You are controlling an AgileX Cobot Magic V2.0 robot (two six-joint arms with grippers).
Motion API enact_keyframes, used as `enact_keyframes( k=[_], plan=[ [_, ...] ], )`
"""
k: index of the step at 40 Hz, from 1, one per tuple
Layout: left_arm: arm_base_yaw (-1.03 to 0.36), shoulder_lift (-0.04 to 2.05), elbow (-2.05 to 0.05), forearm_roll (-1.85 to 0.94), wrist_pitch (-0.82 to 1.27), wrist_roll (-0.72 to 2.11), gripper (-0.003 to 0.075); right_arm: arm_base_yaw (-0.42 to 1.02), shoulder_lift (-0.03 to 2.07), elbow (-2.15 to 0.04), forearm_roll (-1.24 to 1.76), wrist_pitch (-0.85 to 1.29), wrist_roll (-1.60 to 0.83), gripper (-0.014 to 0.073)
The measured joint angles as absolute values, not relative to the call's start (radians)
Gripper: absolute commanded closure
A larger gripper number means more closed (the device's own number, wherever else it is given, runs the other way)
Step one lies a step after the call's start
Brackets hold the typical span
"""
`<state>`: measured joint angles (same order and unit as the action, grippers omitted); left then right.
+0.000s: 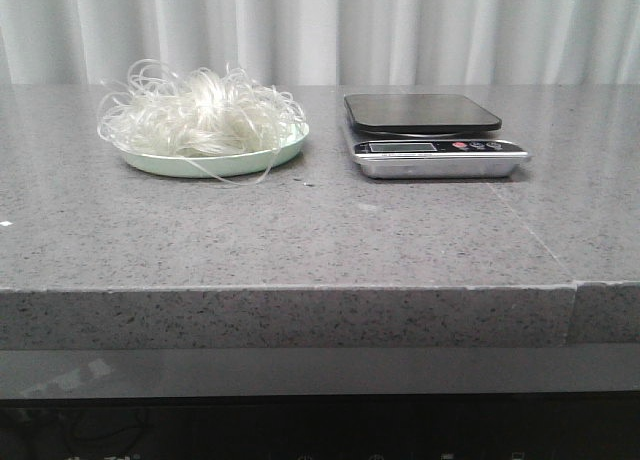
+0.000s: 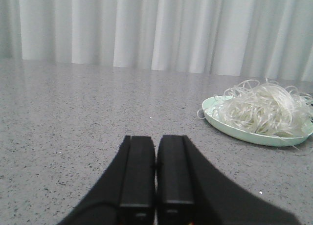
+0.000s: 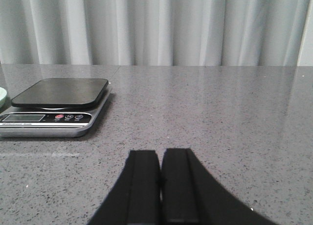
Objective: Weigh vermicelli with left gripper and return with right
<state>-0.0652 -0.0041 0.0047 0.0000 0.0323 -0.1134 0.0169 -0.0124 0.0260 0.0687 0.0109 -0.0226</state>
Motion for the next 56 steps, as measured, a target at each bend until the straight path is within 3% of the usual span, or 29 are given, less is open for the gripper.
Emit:
enact_keyframes(
  k=[31, 37, 48, 56],
  plan=[
    [-0.065, -0.004, 0.005, 0.0, -0.018, -0.113, 0.0565, 0.017, -0.012, 0.024, 0.099, -0.018, -0.018, 0.0423],
    [-0.065, -0.004, -0.015, 0.0, -0.037, -0.113, 0.0565, 0.017, -0.012, -0.06, 0.129, 0.067, -0.018, 0.0423],
    [-0.065, 0.017, -0.334, 0.019, 0.144, -0.113, 0.0565, 0.017, -0.003, -0.329, 0.131, 0.317, -0.016, 0.0423],
    [-0.065, 0.152, -0.597, 0.075, 0.347, -0.113, 0.0565, 0.017, 0.132, -0.548, 0.131, 0.451, -0.014, 0.0423]
  ],
)
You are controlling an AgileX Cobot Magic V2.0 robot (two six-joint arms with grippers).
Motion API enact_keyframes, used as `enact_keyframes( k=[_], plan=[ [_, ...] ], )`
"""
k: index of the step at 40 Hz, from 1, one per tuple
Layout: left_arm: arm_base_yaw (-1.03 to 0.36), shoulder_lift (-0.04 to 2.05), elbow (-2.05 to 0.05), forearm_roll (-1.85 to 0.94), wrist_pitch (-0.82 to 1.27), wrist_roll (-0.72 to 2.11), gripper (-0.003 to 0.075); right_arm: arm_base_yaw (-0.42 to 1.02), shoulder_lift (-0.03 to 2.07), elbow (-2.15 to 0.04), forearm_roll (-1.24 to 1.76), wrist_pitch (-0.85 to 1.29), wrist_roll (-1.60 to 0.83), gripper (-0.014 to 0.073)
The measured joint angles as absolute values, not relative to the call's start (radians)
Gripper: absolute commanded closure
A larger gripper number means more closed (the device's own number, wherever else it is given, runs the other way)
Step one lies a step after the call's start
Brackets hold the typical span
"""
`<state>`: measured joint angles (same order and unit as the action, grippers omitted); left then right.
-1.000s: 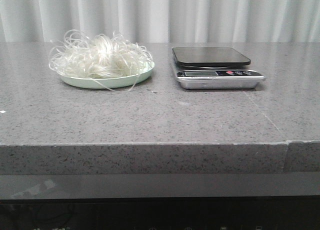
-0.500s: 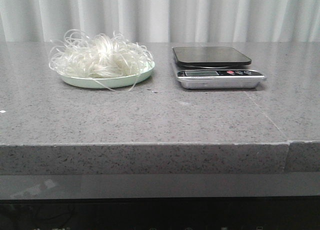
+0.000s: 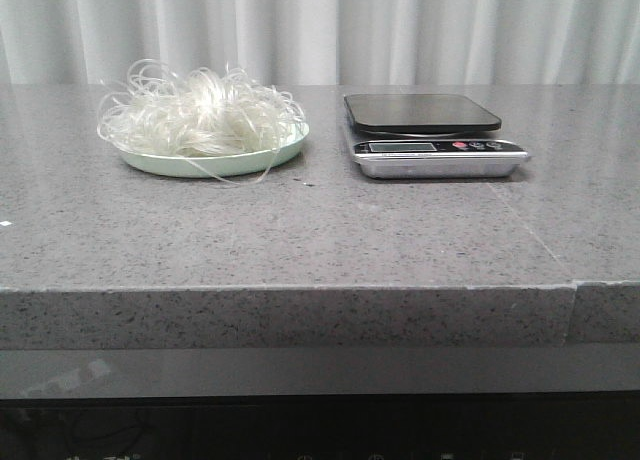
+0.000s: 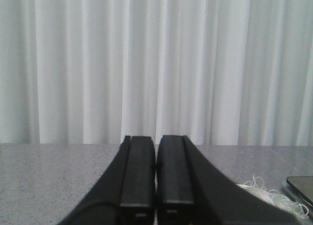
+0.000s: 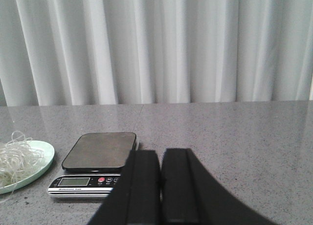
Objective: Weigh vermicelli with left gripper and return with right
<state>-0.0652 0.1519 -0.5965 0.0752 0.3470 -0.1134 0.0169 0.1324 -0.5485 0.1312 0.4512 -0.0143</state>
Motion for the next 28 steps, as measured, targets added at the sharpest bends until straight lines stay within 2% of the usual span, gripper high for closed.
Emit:
enact_keyframes(
  k=[10, 28],
  plan=[
    [-0.065, 0.351, -0.795, 0.086, 0.52, -0.113, 0.0565, 0.017, 0.362, -0.753, 0.131, 0.602, -0.014, 0.0423],
    [-0.065, 0.559, -0.805, 0.124, 0.702, -0.113, 0.0565, 0.017, 0.613, -0.768, 0.131, 0.655, -0.014, 0.0423]
  ],
)
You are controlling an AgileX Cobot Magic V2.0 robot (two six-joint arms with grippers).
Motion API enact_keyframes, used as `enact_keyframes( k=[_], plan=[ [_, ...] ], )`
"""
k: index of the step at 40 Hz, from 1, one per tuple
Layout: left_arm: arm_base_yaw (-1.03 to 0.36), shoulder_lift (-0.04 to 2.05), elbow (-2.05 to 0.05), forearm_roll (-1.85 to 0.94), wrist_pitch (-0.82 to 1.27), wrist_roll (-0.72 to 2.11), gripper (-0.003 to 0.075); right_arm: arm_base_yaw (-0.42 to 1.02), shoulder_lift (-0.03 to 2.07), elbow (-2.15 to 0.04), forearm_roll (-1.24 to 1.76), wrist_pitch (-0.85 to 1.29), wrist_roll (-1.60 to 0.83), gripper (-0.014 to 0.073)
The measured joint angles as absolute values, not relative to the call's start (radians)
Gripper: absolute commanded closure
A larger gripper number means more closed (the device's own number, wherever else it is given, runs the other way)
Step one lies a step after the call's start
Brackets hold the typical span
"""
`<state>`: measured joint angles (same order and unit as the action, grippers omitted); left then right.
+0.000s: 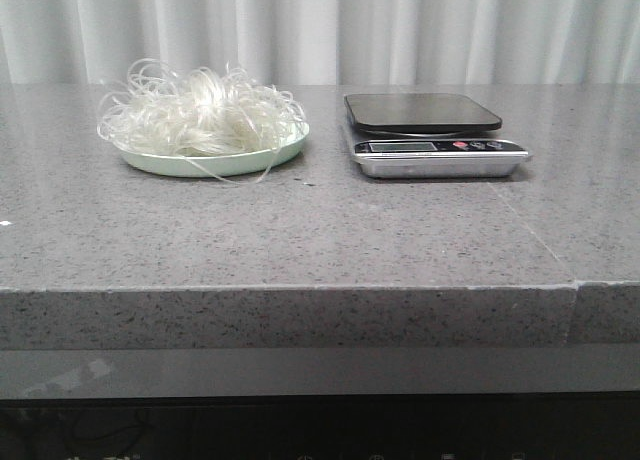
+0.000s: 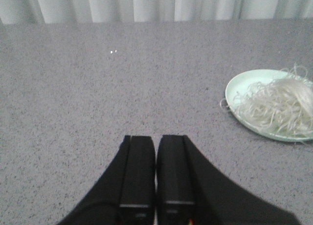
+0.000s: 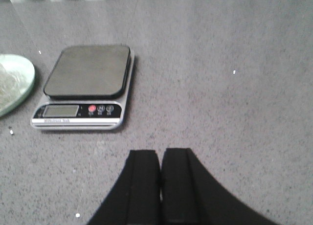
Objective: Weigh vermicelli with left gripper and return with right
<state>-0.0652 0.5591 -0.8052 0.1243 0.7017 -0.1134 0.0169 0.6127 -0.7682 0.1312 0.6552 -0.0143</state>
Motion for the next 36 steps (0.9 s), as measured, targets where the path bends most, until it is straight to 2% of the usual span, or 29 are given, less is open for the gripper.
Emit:
enact_keyframes(
  k=[17, 22, 25, 30, 33, 36],
  plan=[
    [-0.065, 0.625, -0.805, 0.131, 0.738, -0.113, 0.0565, 0.017, 0.685, -0.744, 0.131, 0.676, -0.014, 0.0421],
    [-0.065, 0.625, -0.805, 0.131, 0.74, -0.113, 0.0554, 0.017, 0.685, -0.744, 0.125, 0.677, -0.014, 0.036],
    [-0.065, 0.625, -0.805, 0.131, 0.74, -0.113, 0.0502, 0.017, 0.685, -0.744, 0.121, 0.68, -0.014, 0.0251],
    [-0.065, 0.625, -0.805, 0.131, 0.74, -0.113, 0.0318, 0.017, 0.685, -0.744, 0.118, 0.68, -0.014, 0.0076],
    [-0.065, 0.625, -0.805, 0.131, 0.742, -0.113, 0.0225, 0.017, 0.685, -0.744, 0.118, 0.68, -0.014, 0.0031],
    [-0.065, 0.627, -0.805, 0.126, 0.742, -0.113, 0.0202, 0.017, 0.685, -0.744, 0.117, 0.682, -0.014, 0.0032]
  ],
)
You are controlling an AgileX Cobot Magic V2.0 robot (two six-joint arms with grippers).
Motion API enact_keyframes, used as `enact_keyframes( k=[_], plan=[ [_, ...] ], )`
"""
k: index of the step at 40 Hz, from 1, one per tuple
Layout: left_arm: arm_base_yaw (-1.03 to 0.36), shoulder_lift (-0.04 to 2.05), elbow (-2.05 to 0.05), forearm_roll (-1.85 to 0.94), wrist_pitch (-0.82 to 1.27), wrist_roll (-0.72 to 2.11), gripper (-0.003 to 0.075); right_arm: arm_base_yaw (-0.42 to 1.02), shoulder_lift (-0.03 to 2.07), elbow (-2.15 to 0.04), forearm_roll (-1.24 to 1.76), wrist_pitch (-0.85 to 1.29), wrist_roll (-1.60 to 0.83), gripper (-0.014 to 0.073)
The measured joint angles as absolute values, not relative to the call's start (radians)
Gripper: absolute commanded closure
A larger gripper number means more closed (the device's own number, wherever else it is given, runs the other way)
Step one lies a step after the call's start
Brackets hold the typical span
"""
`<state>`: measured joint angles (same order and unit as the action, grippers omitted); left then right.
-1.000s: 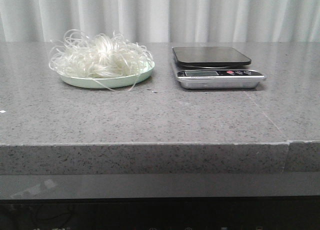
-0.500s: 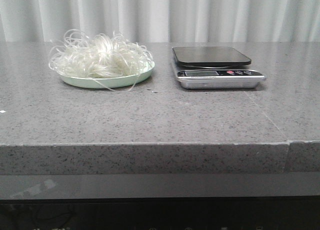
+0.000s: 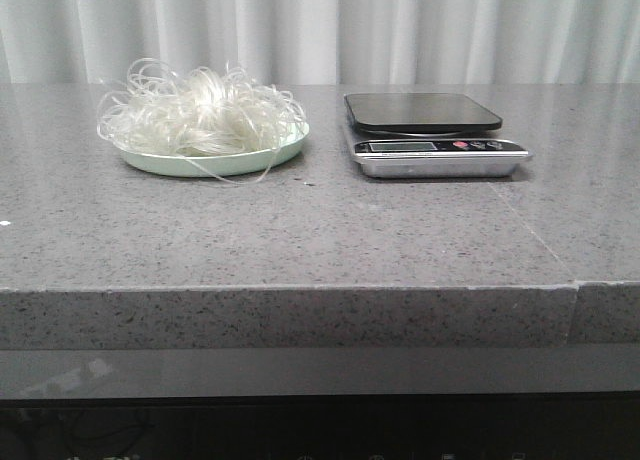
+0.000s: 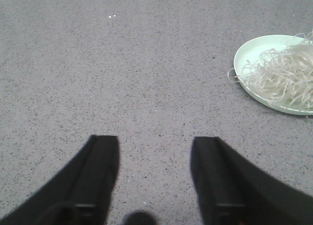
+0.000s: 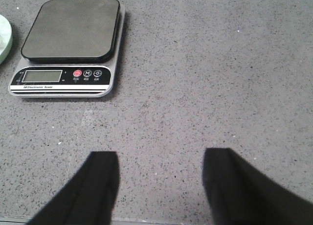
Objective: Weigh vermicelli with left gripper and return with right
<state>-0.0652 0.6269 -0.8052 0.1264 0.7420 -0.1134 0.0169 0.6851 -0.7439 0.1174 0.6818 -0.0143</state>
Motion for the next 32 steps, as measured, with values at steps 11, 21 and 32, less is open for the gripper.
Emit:
enact_keyframes(
  k=[11, 21, 32],
  plan=[
    [-0.157, 0.724, -0.807, 0.095, 0.687, -0.085, 0.0207, 0.017, 0.685, -0.744, 0.117, 0.684, -0.014, 0.0032],
    [-0.351, 0.928, -0.85, 0.093, 0.586, -0.059, 0.0207, 0.017, 0.685, -0.744, 0.117, 0.686, -0.014, 0.0032],
    [-0.466, 1.206, -0.992, 0.093, 0.531, -0.054, 0.0203, 0.017, 0.685, -0.744, 0.116, 0.686, -0.014, 0.0032]
  ],
)
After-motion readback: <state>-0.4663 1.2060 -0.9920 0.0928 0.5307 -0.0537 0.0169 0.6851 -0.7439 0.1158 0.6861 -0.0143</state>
